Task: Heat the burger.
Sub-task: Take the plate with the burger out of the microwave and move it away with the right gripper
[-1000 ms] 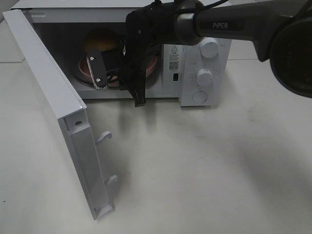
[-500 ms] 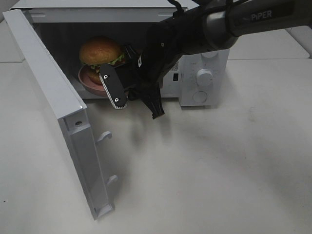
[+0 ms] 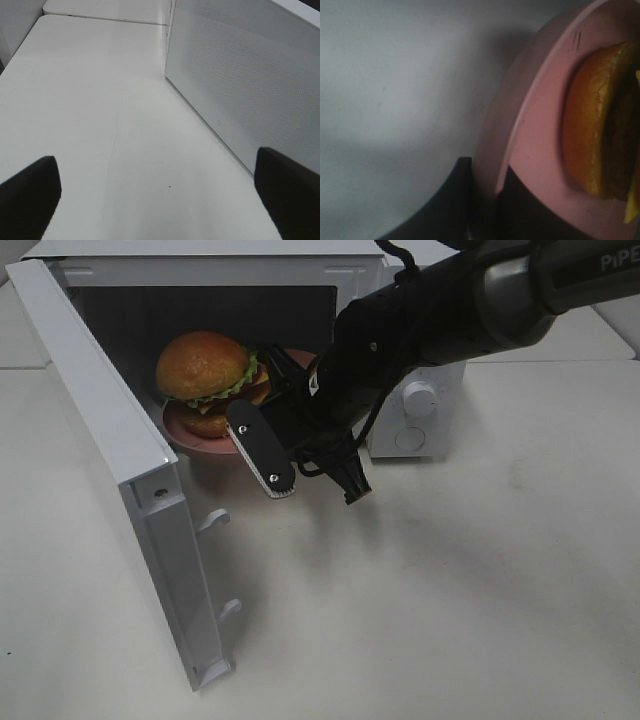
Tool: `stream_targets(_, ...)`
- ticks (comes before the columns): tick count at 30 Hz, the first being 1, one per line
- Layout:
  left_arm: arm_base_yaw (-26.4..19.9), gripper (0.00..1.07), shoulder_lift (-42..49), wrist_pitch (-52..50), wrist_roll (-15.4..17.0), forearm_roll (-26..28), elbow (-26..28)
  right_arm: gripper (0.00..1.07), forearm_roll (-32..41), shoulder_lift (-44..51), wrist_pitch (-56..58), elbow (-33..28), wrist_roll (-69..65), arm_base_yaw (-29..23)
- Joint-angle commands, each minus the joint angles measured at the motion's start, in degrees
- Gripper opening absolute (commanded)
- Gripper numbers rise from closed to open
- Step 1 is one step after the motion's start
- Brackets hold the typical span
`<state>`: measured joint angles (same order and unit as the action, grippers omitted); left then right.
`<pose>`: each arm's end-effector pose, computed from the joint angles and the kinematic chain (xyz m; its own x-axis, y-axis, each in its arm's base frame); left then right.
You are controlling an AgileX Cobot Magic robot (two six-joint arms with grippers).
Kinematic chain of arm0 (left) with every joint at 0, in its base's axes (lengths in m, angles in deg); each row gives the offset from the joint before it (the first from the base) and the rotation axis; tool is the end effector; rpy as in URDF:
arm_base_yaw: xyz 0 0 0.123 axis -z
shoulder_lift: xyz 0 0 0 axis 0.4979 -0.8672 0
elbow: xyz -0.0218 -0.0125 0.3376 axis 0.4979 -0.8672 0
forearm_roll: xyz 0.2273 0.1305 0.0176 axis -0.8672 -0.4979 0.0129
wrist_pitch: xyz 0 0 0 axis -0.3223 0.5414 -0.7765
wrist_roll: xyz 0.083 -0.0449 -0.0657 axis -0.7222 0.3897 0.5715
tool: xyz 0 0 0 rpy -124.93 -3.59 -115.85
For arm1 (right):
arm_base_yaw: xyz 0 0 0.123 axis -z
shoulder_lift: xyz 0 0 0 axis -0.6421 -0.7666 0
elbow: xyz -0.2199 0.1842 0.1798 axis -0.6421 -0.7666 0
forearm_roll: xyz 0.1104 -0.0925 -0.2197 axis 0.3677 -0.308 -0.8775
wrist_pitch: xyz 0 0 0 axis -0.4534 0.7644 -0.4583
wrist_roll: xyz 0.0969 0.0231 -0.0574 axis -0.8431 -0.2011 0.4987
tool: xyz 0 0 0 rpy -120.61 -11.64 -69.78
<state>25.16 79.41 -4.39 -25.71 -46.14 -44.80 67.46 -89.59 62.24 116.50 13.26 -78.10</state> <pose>-0.0266 -0.0106 0.2741 -0.4302 -0.0349 -0.9020 -0.0165 0.9994 -0.0308 0.3789 0.2940 0.1925 0.6047 -0.7962 0.0192 -0.6016 -0.4723 -0.6442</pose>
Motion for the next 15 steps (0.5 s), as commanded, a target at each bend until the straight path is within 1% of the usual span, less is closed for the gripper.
stream_targets(1,-0.1,0.98,1.2,-0.1,0.0,0.1,-0.3,0.0,-0.1,3.4,-3.3,-2.5,0.3,0.1)
stream_targets(2,-0.1,0.98,1.2,-0.1,0.0,0.1,-0.3,0.0,-0.1,4.6,-3.3,-3.8,0.3,0.1)
stream_targets(5,-0.1,0.98,1.2,-0.1,0.0,0.1,-0.3,0.0,-0.1,5.3,-3.3,-4.6,0.3,0.1)
stream_targets(7,-0.1,0.98,1.2,-0.1,0.0,0.1,-0.3,0.0,-0.1,8.1,-3.4,-7.6,0.3,0.1)
stream_targets(10,-0.1,0.98,1.2,-0.1,0.0,0.1,-0.3,0.0,-0.1,8.7,-3.3,-8.4,0.3,0.1)
stream_targets(12,-0.1,0.98,1.2,-0.1,0.0,0.1,-0.3,0.0,-0.1,10.5,-3.4,-10.4,0.3,0.1)
stream_targets(13,-0.1,0.98,1.2,-0.1,0.0,0.1,-0.3,0.0,-0.1,10.5,-3.4,-10.4,0.3,0.1)
stream_targets(15,-0.1,0.98,1.2,-0.1,0.0,0.1,-0.3,0.0,0.1,13.1,-3.6,-13.1,0.3,0.1)
